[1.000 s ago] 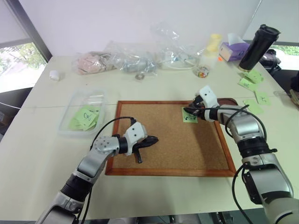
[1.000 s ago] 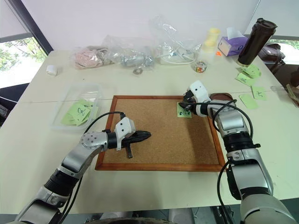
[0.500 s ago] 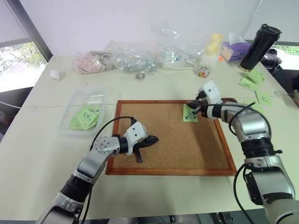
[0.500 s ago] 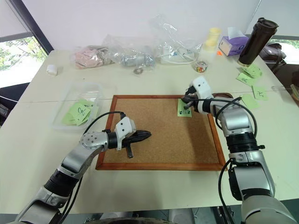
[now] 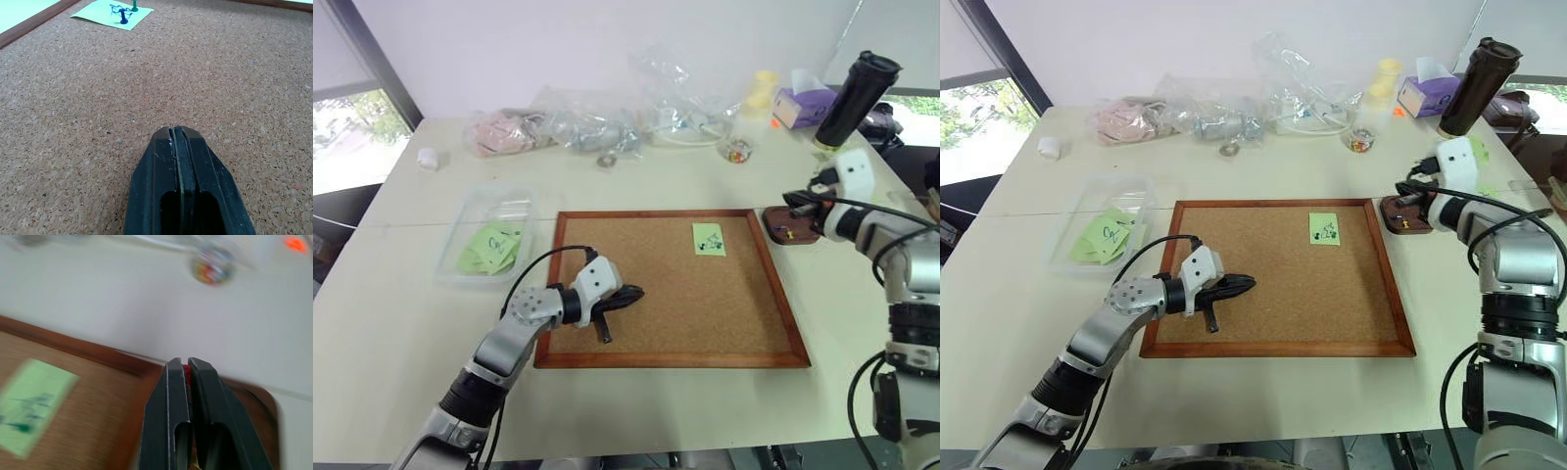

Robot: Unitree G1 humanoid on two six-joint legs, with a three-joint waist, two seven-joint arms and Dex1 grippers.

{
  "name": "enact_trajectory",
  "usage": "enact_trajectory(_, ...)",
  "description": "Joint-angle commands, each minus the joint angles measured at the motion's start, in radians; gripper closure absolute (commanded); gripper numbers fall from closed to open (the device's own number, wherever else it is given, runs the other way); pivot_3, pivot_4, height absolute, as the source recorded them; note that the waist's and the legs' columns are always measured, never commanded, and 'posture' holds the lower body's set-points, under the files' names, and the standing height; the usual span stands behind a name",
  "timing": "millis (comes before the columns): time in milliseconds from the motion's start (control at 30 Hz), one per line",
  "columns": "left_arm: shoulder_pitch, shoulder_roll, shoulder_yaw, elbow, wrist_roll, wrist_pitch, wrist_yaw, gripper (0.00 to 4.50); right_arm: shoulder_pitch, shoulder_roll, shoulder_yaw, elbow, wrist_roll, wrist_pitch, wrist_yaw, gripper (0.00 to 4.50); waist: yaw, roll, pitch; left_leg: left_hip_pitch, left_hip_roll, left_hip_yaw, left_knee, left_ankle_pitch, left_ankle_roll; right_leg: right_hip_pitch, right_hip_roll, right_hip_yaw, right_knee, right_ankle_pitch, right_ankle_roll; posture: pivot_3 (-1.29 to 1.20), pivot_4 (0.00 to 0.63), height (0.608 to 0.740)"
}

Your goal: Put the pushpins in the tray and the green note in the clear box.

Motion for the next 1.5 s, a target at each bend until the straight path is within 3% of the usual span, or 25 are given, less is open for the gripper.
enact_trajectory(33, 0.023, 0.003, -0.018, 0.014, 0.016, 0.025, -0.005, 4.5, -0.027, -0.012, -0.018, 0.116, -0.009, -0.094, 0.009, 4.4, -0.001, 0.0, 0.0, 0.0, 0.0, 0.0, 0.0, 0.0, 0.0, 0.0, 0.0, 0.0, 0.0, 0.0, 0.0, 0.0, 0.15, 0.74)
enact_trajectory(367, 0.029, 0.005, -0.009, 0.009, 0.019, 0.028, 0.009, 4.5, -0.113, 0.023, 0.01, 0.388, -0.029, -0.232, 0.02, 4.4, -0.001, 0.002, -0.001, 0.0, 0.0, 0.0, 0.0, 0.0, 0.0, 0.0, 0.0, 0.0, 0.0, 0.0, 0.0, 0.0, 0.15, 0.74)
enact_trajectory(467, 0.032, 0.008, -0.005, 0.007, 0.018, 0.028, 0.012, 4.5, -0.117, 0.025, 0.02, 0.41, -0.029, -0.243, 0.032, 3.56, -0.002, 0.002, -0.001, 0.0, 0.0, 0.001, 0.0, 0.0, 0.0, 0.0, 0.0, 0.0, 0.0, 0.0, 0.0, 0.0, 0.15, 0.74)
enact_trajectory(700, 0.037, 0.011, -0.001, 0.005, 0.017, 0.028, 0.017, 4.5, -0.114, 0.023, 0.024, 0.406, -0.026, -0.255, 0.033, 0.19, -0.003, 0.003, -0.002, 0.0, 0.0, 0.001, 0.0, 0.0, 0.0, 0.0, 0.0, 0.0, 0.0, 0.0, 0.0, 0.0, 0.15, 0.74)
enact_trajectory(733, 0.036, 0.01, -0.001, 0.005, 0.017, 0.027, 0.017, 4.5, -0.112, 0.022, 0.02, 0.393, -0.02, -0.254, 0.037, 0.08, -0.003, 0.003, -0.002, 0.0, 0.0, 0.001, 0.0, 0.0, 0.0, 0.0, 0.0, 0.0, 0.0, 0.0, 0.0, 0.0, 0.15, 0.74)
enact_trajectory(1000, 0.024, 0.003, -0.006, 0.021, 0.021, 0.018, 0.015, 4.5, -0.104, 0.027, 0.009, 0.372, -0.003, -0.228, 0.035, 0.08, -0.002, 0.003, -0.002, 0.0, 0.0, 0.001, 0.0, 0.0, 0.0, 0.0, 0.0, 0.0, 0.0, 0.0, 0.0, 0.0, 0.15, 0.74)
enact_trajectory(1200, 0.021, 0.003, -0.007, 0.025, 0.023, 0.014, 0.015, 4.5, -0.093, 0.021, -0.01, 0.22, 0.066, -0.151, 0.079, 0.08, -0.002, 0.003, -0.002, 0.0, 0.0, 0.0, 0.0, 0.0, 0.0, 0.0, 0.0, 0.0, 0.0, 0.0, 0.0, 0.0, 0.15, 0.74)
enact_trajectory(1400, 0.023, 0.004, -0.006, 0.022, 0.021, 0.019, 0.017, 4.5, 0.052, -0.003, 0.067, -0.261, 0.2, 0.059, 0.207, 0.08, 0.004, 0.003, -0.002, 0.0, 0.001, 0.0, 0.0, 0.0, 0.0, 0.0, 0.0, 0.0, 0.0, 0.0, 0.0, 0.0, 0.15, 0.74)
enact_trajectory(1500, 0.021, 0.005, -0.004, 0.025, 0.019, 0.018, 0.015, 4.5, 0.133, 0.011, 0.109, -0.392, 0.208, 0.075, 0.215, 0.08, 0.005, 0.003, -0.002, 0.0, 0.001, 0.0, 0.0, 0.0, 0.0, 0.001, 0.0, 0.0, 0.0, 0.0, 0.0, 0.0, 0.15, 0.74)
